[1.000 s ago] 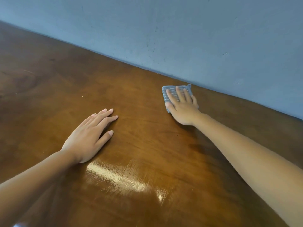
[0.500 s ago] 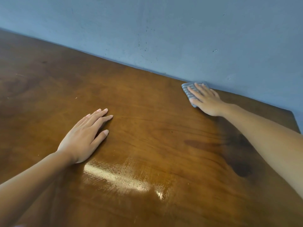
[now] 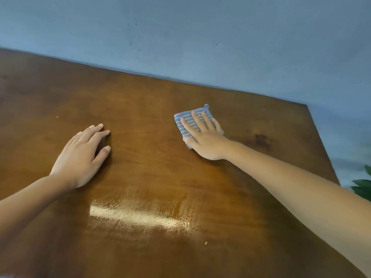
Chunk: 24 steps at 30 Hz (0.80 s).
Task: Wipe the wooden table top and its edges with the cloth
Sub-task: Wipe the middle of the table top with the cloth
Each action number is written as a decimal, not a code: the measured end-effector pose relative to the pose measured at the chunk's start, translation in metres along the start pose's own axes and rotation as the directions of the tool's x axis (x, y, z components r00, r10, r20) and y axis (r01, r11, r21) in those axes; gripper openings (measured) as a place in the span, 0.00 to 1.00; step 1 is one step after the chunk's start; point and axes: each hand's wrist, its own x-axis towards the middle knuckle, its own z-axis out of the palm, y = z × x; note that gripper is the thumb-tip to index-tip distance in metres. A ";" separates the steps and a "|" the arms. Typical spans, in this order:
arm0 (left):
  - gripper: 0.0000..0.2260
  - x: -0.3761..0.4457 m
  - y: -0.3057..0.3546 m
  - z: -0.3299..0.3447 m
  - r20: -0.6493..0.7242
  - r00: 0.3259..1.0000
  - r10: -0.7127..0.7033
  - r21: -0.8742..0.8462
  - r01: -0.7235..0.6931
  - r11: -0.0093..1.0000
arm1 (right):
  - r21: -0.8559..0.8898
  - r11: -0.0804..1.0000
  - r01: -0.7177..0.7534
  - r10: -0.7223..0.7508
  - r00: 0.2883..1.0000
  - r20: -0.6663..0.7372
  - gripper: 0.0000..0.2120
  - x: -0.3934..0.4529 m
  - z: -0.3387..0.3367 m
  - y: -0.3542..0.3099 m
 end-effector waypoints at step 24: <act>0.33 0.015 0.150 0.060 0.045 0.989 0.140 0.045 -0.142 0.989 | 0.092 0.971 -0.223 0.228 0.973 -0.047 0.29 0.043 -0.030 0.078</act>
